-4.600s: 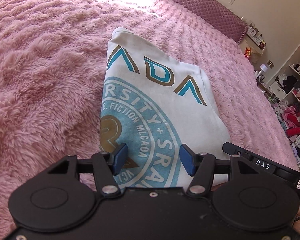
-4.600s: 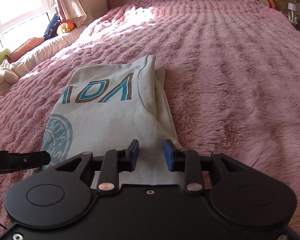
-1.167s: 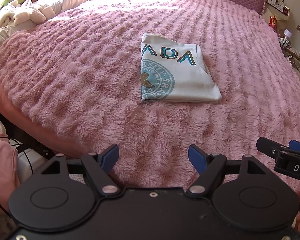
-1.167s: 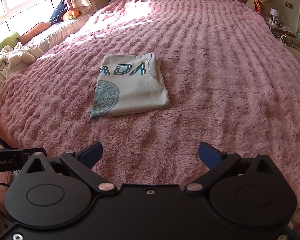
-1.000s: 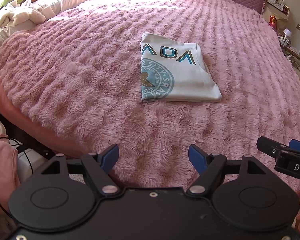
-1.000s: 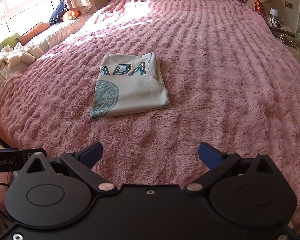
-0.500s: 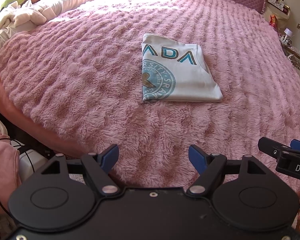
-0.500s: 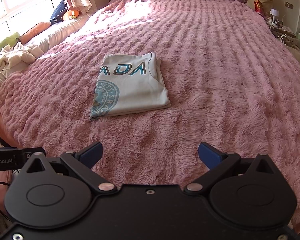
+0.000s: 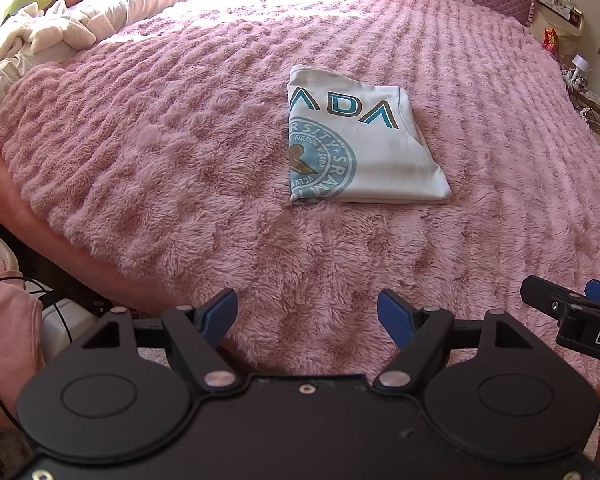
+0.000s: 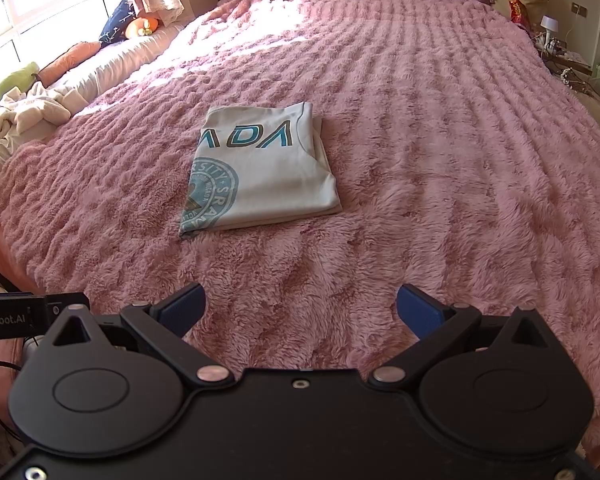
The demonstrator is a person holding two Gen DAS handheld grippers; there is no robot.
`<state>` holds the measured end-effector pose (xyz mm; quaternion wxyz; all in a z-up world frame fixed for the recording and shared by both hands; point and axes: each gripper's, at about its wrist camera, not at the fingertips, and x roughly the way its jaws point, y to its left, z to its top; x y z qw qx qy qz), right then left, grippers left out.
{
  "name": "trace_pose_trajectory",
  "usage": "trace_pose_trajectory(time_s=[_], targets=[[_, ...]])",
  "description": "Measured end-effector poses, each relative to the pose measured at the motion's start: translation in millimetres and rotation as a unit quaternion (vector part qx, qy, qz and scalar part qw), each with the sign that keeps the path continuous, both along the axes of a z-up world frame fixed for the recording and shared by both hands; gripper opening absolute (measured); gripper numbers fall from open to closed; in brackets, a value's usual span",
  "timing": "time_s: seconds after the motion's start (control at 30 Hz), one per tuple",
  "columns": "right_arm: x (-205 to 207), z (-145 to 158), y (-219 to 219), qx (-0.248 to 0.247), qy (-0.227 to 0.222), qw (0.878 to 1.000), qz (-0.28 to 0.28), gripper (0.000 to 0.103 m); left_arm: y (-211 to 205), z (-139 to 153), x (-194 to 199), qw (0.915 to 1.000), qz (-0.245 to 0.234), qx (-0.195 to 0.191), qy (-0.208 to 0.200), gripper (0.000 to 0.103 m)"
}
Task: Fold small clothes
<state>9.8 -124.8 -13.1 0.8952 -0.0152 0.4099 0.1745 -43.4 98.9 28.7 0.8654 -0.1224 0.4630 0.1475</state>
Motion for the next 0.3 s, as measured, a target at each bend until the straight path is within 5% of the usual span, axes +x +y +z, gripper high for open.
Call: trace_pose_trajectory(time_s=[0.3], targets=[[-1.4,-1.3,0.4,-0.001,0.001,1.0,0.002,0.103,3.6,-0.8,2.2,1.0,0.002,-0.002,0.001,0.078]])
